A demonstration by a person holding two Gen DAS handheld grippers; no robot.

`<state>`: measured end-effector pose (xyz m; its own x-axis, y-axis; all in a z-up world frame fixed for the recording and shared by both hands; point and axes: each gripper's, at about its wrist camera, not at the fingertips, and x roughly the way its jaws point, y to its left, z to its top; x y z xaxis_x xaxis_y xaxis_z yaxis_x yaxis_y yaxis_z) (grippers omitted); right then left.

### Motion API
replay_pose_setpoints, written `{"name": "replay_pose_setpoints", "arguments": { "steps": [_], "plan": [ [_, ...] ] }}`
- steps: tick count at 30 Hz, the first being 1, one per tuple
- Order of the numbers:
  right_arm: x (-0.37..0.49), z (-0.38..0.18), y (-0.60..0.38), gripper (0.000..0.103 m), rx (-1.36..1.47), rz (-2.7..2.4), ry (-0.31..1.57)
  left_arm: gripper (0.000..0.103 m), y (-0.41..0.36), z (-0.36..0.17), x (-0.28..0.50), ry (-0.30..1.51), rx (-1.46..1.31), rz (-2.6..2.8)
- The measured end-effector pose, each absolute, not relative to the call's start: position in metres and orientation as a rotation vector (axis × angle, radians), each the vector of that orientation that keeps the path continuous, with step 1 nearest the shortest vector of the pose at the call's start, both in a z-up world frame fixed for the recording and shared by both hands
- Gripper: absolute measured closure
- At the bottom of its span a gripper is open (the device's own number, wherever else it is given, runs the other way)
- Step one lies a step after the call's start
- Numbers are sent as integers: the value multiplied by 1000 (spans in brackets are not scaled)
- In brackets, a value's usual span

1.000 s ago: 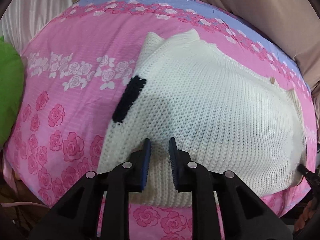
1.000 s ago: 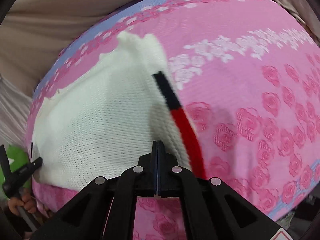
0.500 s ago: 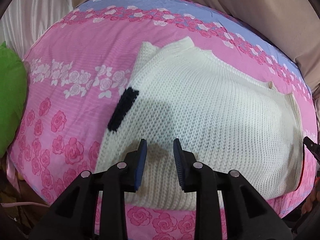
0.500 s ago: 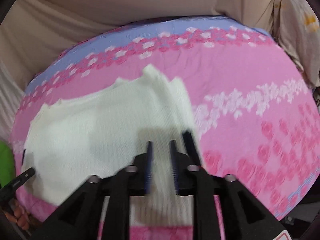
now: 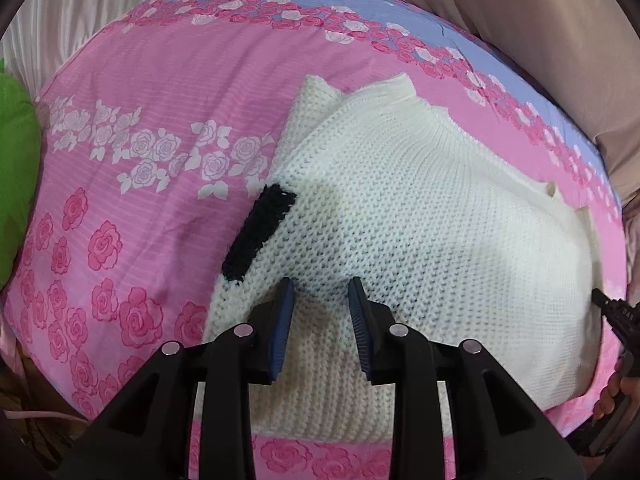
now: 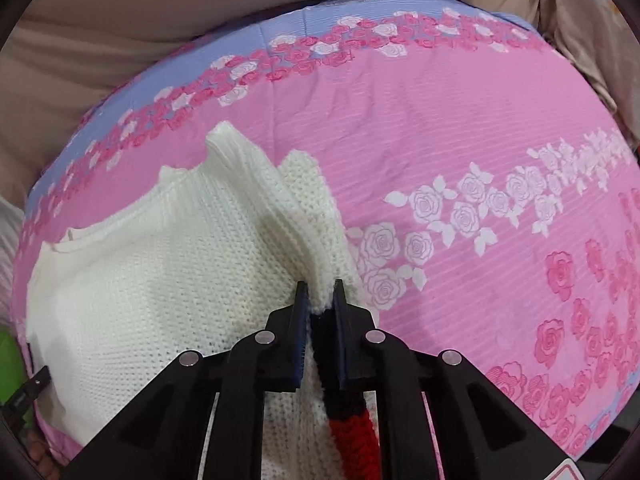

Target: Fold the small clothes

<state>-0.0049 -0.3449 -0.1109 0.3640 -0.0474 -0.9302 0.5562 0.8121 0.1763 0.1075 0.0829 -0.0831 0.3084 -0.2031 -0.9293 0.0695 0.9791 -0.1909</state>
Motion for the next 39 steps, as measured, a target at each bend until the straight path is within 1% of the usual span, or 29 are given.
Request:
{"name": "replay_pose_setpoints", "arguments": {
  "steps": [1, 2, 3, 4, 5, 7, 8, 9, 10, 11, 12, 13, 14, 15, 17, 19, 20, 21, 24, 25, 26, 27, 28, 29, 31, 34, 37, 38, 39],
  "plan": [
    [-6, -106, -344, 88, 527, -399, 1142, 76, 85, -76, 107, 1235, -155, -193],
    [-7, -98, -341, 85, 534, -384, 1128, 68, 87, -66, 108, 1208, -183, -213],
    [-8, -89, -339, 82, 531, -370, 1105, 62, 86, -55, 112, 1179, -187, -220],
    [-7, -80, -336, 71, 517, -359, 1081, 50, 83, -48, 118, 1155, -177, -215],
    [-4, -72, -334, 57, 504, -350, 1063, 44, 80, -43, 124, 1139, -168, -211],
    [10, -64, -331, 44, 480, -334, 1037, 43, 70, -46, 147, 1134, -138, -201],
    [20, -66, -330, 41, 465, -333, 1049, 44, 67, -53, 156, 1150, -132, -200],
    [30, -72, -329, 40, 456, -329, 1074, 47, 63, -66, 170, 1189, -128, -183],
    [37, -80, -330, 40, 453, -329, 1099, 70, 63, -75, 176, 1217, -135, -179],
    [45, -89, -329, 42, 450, -337, 1130, 92, 63, -83, 183, 1254, -148, -166],
    [50, -97, -328, 46, 444, -347, 1151, 95, 66, -83, 183, 1249, -175, -172],
    [53, -100, -328, 71, 443, -351, 1162, 99, 68, -77, 183, 1232, -207, -190],
    [52, -98, -328, 93, 455, -343, 1160, 99, 71, -69, 182, 1210, -223, -204],
    [51, -90, -330, 94, 492, -318, 1135, 99, 73, -59, 182, 1180, -219, -203],
    [41, -62, -336, 95, 548, -280, 1022, 99, 80, -53, 187, 1163, -208, -178],
    [26, -39, -350, 95, 609, -281, 916, 99, 85, -69, 196, 1205, -209, -143],
    [23, -42, -359, 95, 631, -302, 901, 99, 85, -85, 201, 1245, -204, -131],
    [25, -52, -367, 95, 639, -326, 929, 99, 86, -92, 200, 1242, -203, -136],
    [37, -116, -378, 94, 658, -334, 1160, 96, 82, -84, 193, 1207, -161, -158],
    [34, -112, -377, 91, 651, -328, 1124, 94, 84, -79, 189, 1203, -169, -170],
    [30, -104, -377, 83, 659, -329, 1093, 87, 88, -73, 184, 1194, -188, -184],
    [23, -94, -377, 81, 694, -316, 1056, 79, 95, -67, 176, 1178, -210, -183],
    [14, -86, -378, 73, 724, -304, 1021, 59, 104, -63, 167, 1167, -234, -175],
    [-1, -77, -379, 57, 755, -299, 979, 48, 112, -61, 157, 1167, -256, -171],
    [-40, -67, -378, 42, 771, -326, 937, 42, 133, -63, 130, 1175, -306, -176],
    [-95, -84, -367, 42, 761, -339, 998, 31, 155, -81, 90, 1217, -393, -144],
    [-136, -112, -346, 42, 777, -332, 1086, 29, 158, -105, 66, 1284, -431, -105],
    [-143, -119, -339, 42, 797, -324, 1097, 27, 156, -109, 63, 1284, -430, -99],
    [-146, -126, -332, 41, 828, -308, 1102, 26, 150, -106, 61, 1245, -401, -97]
  ]
}}
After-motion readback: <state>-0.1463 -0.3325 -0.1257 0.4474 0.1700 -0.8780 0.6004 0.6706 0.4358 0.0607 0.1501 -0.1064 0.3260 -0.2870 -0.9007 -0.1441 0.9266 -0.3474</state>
